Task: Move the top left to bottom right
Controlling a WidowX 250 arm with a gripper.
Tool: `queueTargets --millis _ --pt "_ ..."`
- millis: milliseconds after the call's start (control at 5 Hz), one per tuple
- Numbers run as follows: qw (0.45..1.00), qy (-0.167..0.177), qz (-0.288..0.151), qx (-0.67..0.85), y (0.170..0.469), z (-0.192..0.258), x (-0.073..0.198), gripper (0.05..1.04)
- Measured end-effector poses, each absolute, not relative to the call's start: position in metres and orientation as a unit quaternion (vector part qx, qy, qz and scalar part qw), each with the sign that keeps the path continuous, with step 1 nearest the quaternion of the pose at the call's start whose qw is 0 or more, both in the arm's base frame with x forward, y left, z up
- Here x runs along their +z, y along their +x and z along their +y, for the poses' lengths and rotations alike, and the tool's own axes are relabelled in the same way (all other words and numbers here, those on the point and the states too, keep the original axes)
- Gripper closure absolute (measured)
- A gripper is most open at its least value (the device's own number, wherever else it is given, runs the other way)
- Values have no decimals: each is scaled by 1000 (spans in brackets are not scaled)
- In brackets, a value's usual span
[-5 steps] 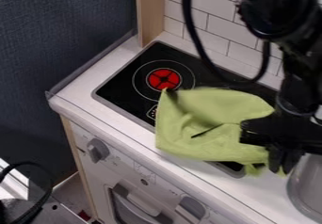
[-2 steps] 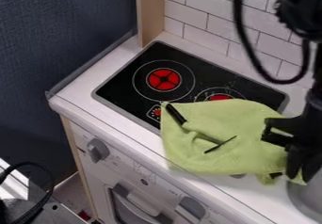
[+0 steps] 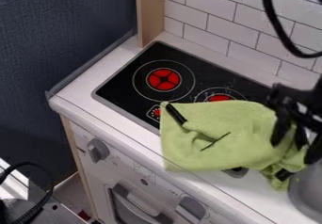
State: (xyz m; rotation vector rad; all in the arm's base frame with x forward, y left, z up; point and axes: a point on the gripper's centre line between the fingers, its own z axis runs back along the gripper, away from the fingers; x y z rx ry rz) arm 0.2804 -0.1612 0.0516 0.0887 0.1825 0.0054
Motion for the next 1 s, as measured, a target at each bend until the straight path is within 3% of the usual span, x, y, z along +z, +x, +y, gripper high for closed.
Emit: queueTargets --millis 200,400,600,1000 --pt "997 32 74 -4 283 -153 54 82" --pt "998 18 57 14 288 -143 73 81" --pt "998 -23 28 41 296 -129 101 83" --pt "996 -31 31 75 320 -65 97 83"
